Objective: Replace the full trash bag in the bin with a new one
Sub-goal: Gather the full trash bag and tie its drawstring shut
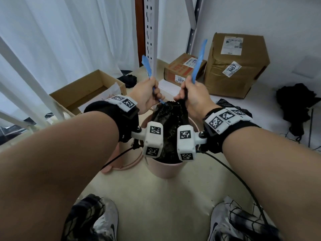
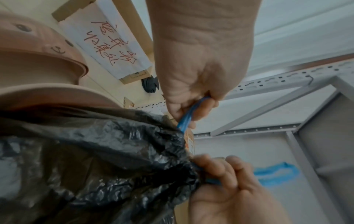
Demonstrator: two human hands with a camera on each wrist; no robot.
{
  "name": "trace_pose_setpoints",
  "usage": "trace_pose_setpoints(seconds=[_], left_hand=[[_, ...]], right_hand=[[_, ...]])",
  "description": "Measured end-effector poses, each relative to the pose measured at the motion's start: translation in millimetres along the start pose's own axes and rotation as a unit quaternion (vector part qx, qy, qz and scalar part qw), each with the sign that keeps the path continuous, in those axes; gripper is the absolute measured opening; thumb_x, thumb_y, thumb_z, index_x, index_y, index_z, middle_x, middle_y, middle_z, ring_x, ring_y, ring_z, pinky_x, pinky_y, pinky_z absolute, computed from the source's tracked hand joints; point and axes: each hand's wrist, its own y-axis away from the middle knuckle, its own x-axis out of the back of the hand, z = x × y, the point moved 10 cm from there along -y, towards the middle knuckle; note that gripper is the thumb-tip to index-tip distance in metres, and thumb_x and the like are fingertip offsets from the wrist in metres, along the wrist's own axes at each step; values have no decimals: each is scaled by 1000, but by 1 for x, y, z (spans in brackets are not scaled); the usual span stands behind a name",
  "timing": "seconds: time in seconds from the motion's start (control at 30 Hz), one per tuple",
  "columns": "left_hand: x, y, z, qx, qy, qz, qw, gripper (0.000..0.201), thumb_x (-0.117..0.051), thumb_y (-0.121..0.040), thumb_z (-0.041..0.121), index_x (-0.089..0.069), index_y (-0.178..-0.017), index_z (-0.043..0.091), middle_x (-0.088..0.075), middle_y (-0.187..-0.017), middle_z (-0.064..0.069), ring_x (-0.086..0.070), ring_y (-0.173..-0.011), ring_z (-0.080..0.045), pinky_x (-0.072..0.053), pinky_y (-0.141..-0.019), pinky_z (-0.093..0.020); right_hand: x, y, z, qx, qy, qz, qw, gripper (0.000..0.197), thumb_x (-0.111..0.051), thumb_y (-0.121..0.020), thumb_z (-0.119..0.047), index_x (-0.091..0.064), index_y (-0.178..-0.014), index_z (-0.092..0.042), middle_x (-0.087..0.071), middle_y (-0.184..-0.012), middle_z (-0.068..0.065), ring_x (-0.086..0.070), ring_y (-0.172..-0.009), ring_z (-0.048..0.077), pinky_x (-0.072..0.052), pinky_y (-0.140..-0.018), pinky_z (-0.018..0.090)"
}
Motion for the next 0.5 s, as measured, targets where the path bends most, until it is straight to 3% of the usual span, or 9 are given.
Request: trace_pose_setpoints(seconds=[0.07,0.13,0.23,0.3,0.37,0.43,0.5], left_hand=[[-2,-4,-3,-4,-63,-14,998,41,-27,-103,32,-34,-65,17,-25,-48,5,-27,-39,-9,-35,-55,-21],[0,-8,-8,-2,-114,-26,993,41,-29,-102,34,-33,-64,18,-25,-43,9,-24,-37,-7,-29,-54,-21],[4,-9,-11,-14,-153,-31,988,42,-30,-103,33,-36,-65,17,-30,-44,7,-31,-37,-6,-30,-57,-23],[2,-6,-2,-50,-219,-24,974,41,-30,-104,27,-43,-66,14,-38,-52,1,-43,-44,-10,-36,-57,-23],[-4,0,16,-123,-299,-13,946,40,-31,-104,22,-50,-71,9,-50,-62,-7,-52,-56,-16,-44,-60,-22],[-9,3,37,-207,-396,3,895,39,-34,-103,22,-61,-81,4,-54,-76,-8,-53,-72,-20,-46,-73,-27],[-14,5,53,-275,-482,23,831,35,-42,-100,25,-71,-95,5,-49,-80,-1,-49,-84,-18,-43,-83,-34]], right_hand=[[4,-5,1,4,22,17,1000,42,-33,-103,-30,-40,-66,-14,-32,-33,-7,-34,-31,10,-39,-49,26],[11,-9,4,1,104,21,994,41,-33,-103,-29,-40,-64,-15,-32,-39,-5,-33,-34,10,-39,-50,26],[19,-15,14,-11,249,9,968,40,-33,-102,-24,-41,-64,-15,-35,-52,2,-37,-42,13,-36,-53,26],[17,-17,19,-21,359,-12,933,33,-36,-100,-19,-43,-68,-13,-39,-58,3,-38,-49,15,-32,-52,25],[4,-11,24,-45,423,-55,903,7,-44,-93,-15,-43,-90,-8,-46,-74,6,-45,-62,17,-36,-56,27],[-7,-4,35,-92,403,-101,905,38,-53,-86,-15,-34,-118,-10,-52,-98,11,-53,-83,22,-42,-66,31],[-19,3,35,-85,424,-141,891,52,-59,-86,-20,-35,-130,-8,-52,-112,11,-54,-97,23,-42,-73,31]])
